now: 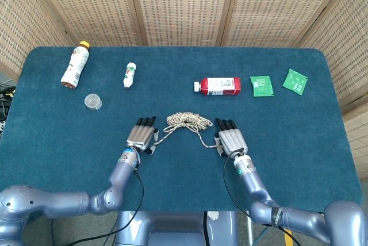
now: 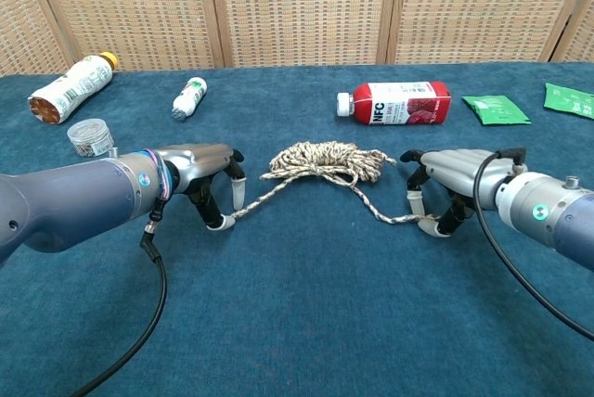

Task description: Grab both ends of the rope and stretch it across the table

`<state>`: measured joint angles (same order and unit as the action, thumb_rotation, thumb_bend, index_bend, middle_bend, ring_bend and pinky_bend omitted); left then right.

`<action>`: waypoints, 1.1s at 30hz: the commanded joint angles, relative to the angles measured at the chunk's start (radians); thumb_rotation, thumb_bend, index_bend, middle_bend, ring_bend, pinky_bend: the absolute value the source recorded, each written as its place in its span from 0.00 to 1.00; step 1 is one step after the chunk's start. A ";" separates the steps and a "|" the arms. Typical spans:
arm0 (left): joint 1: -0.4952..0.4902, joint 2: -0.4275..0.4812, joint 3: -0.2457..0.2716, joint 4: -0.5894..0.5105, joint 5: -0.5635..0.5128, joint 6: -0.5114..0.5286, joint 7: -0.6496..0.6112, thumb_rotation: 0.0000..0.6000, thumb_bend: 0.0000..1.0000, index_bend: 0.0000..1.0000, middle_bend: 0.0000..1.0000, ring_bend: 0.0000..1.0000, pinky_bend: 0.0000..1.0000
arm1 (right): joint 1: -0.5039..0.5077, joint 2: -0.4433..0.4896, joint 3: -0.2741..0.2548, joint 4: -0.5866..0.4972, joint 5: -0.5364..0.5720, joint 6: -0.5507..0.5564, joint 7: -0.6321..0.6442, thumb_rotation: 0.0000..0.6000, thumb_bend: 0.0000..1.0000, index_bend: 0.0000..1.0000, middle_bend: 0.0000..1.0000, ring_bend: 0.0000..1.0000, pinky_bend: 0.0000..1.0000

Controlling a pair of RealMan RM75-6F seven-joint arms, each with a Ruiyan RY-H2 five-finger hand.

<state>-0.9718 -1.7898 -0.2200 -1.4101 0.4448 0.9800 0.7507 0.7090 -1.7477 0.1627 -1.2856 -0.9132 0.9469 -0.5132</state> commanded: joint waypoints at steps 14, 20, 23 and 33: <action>-0.005 -0.017 0.010 0.021 0.005 -0.008 -0.015 1.00 0.39 0.53 0.00 0.00 0.00 | -0.004 -0.004 0.000 0.016 -0.011 -0.007 0.017 1.00 0.50 0.71 0.01 0.00 0.00; -0.008 -0.021 0.011 0.023 0.001 -0.001 -0.011 1.00 0.39 0.54 0.00 0.00 0.00 | -0.006 -0.005 0.000 0.018 -0.013 -0.009 0.020 1.00 0.50 0.71 0.01 0.00 0.00; -0.008 -0.023 0.010 0.026 -0.001 0.002 -0.012 1.00 0.39 0.54 0.00 0.00 0.00 | -0.006 -0.005 0.001 0.019 -0.013 -0.009 0.022 1.00 0.50 0.71 0.01 0.00 0.00; -0.008 -0.027 0.008 0.027 0.006 0.020 -0.009 1.00 0.39 0.58 0.00 0.00 0.00 | -0.007 -0.009 0.000 0.025 -0.013 -0.012 0.019 1.00 0.50 0.71 0.01 0.00 0.00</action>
<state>-0.9794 -1.8165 -0.2120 -1.3837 0.4503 0.9999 0.7409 0.7025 -1.7563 0.1629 -1.2606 -0.9262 0.9350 -0.4941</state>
